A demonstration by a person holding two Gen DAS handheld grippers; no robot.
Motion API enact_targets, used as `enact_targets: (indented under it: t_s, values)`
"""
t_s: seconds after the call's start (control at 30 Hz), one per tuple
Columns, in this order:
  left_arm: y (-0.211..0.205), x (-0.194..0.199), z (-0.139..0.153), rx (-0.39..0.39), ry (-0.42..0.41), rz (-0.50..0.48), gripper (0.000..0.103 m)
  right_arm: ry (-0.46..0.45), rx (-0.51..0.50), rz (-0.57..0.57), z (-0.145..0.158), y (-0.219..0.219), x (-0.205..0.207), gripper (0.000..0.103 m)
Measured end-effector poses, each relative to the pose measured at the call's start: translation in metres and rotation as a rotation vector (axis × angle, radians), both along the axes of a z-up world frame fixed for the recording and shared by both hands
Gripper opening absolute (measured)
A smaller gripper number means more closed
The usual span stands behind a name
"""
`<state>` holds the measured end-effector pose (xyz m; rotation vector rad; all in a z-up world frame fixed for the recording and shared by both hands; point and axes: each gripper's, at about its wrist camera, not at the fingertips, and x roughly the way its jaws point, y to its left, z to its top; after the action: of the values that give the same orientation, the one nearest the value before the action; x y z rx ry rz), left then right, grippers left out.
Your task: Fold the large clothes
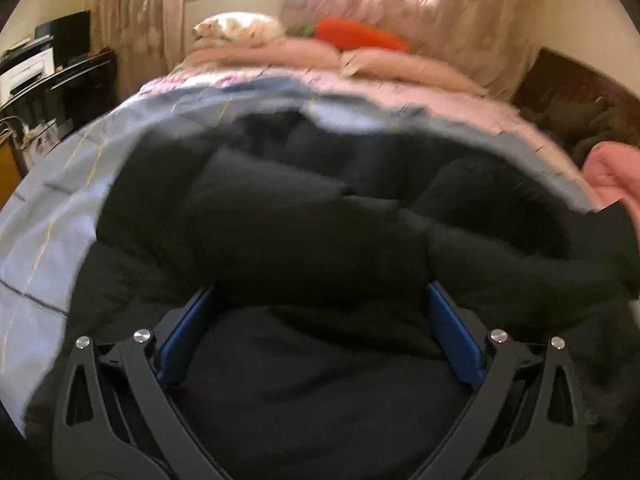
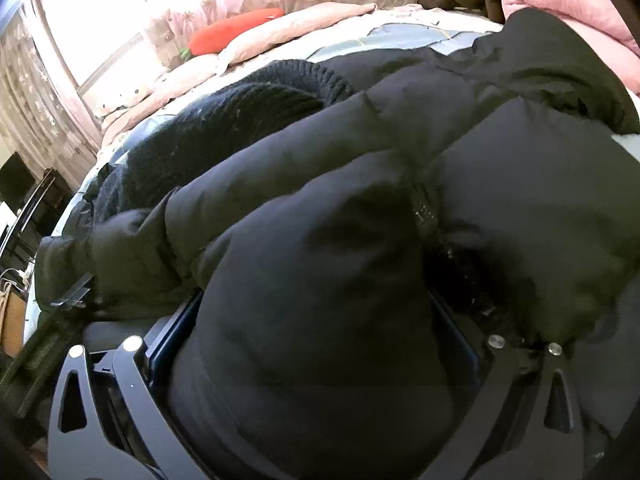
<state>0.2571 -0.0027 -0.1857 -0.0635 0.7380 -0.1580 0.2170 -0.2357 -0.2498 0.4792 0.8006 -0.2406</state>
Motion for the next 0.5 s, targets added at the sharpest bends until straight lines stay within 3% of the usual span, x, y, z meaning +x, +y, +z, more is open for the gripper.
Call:
enact_targets:
  t_s: [0.03, 0.1, 0.13, 0.2, 0.23, 0.33, 0.4, 0.5]
  values:
    - [0.002, -0.005, 0.017, -0.058, -0.044, 0.007, 0.101, -0.003, 0.000, 0.000, 0.000, 0.001, -0.001, 0.102]
    - [0.002, -0.008, 0.031, -0.102, -0.088, 0.007, 0.101, -0.008, 0.000, -0.002, -0.001, 0.001, -0.002, 0.102]
    - [-0.001, -0.003, 0.023, -0.092, -0.062, -0.008, 0.101, -0.009, -0.001, -0.002, -0.001, 0.002, -0.002, 0.102]
    - [-0.015, 0.013, -0.020, 0.027, 0.060, -0.024, 0.101, -0.020, 0.013, -0.004, -0.002, 0.001, -0.002, 0.102]
    - [-0.018, 0.007, -0.028, 0.072, -0.005, -0.029, 0.101, -0.018, 0.026, -0.006, -0.002, 0.000, -0.002, 0.102]
    - [-0.013, 0.007, -0.024, 0.035, -0.003, -0.026, 0.101, 0.034, 0.049, 0.041, 0.005, -0.003, 0.000, 0.102]
    - [-0.011, 0.007, -0.024, 0.030, -0.006, -0.023, 0.101, 0.035, 0.061, 0.069, 0.023, -0.015, -0.010, 0.102]
    - [-0.009, 0.008, -0.023, 0.025, -0.007, -0.019, 0.101, -0.110, -0.034, -0.046, 0.078, -0.066, -0.040, 0.102]
